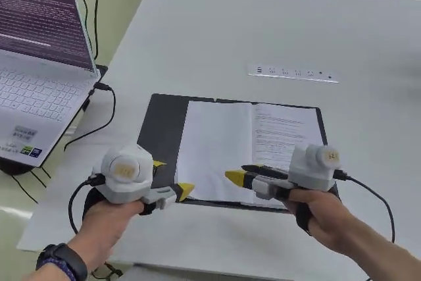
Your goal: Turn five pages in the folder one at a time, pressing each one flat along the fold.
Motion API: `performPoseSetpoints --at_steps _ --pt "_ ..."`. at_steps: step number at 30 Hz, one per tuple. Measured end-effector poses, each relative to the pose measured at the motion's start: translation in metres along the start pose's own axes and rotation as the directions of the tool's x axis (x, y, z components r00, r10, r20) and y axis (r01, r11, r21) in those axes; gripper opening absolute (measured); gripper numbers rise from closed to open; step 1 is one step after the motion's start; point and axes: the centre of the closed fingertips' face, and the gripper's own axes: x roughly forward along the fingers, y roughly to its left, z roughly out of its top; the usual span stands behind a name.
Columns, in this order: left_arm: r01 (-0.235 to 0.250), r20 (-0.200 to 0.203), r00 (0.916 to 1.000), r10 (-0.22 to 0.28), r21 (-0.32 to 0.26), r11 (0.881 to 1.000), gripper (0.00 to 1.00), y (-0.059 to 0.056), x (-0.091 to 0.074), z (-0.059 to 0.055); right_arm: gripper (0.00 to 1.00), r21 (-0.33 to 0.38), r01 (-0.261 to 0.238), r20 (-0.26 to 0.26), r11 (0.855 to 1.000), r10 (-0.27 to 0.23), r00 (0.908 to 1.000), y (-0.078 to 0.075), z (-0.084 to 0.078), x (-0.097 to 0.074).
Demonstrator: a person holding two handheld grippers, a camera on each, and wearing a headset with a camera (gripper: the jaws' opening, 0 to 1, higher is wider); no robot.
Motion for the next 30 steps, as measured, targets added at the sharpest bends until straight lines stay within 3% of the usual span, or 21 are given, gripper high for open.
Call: performPoseSetpoints --at_steps 8,10,15,21,30 --pt "0.002 -0.031 0.9995 -0.001 0.026 1.0 0.27 0.005 0.018 -0.001 0.37 0.032 0.033 0.037 0.999 -0.034 0.9987 -0.014 0.002 -0.017" --pt "-0.009 -0.059 0.9982 0.011 0.028 1.0 0.24 0.008 0.023 -0.006 0.37 0.032 0.034 0.04 0.999 -0.036 0.9986 -0.014 0.003 -0.018" --pt "-0.015 -0.084 0.9963 0.016 0.013 1.0 0.15 0.01 0.032 -0.014 0.36 0.045 0.038 0.045 0.998 -0.04 0.9982 -0.016 0.003 -0.018" --pt "-0.035 -0.134 0.9906 0.029 -0.04 0.999 0.01 0.014 0.041 -0.031 0.35 0.051 0.042 0.036 0.998 -0.044 0.9984 -0.018 -0.001 -0.015" --pt "-0.034 -0.175 0.9842 0.024 -0.055 0.998 0.0 0.013 0.051 -0.055 0.35 0.052 0.03 0.026 0.998 -0.032 0.9992 -0.017 -0.002 -0.008"
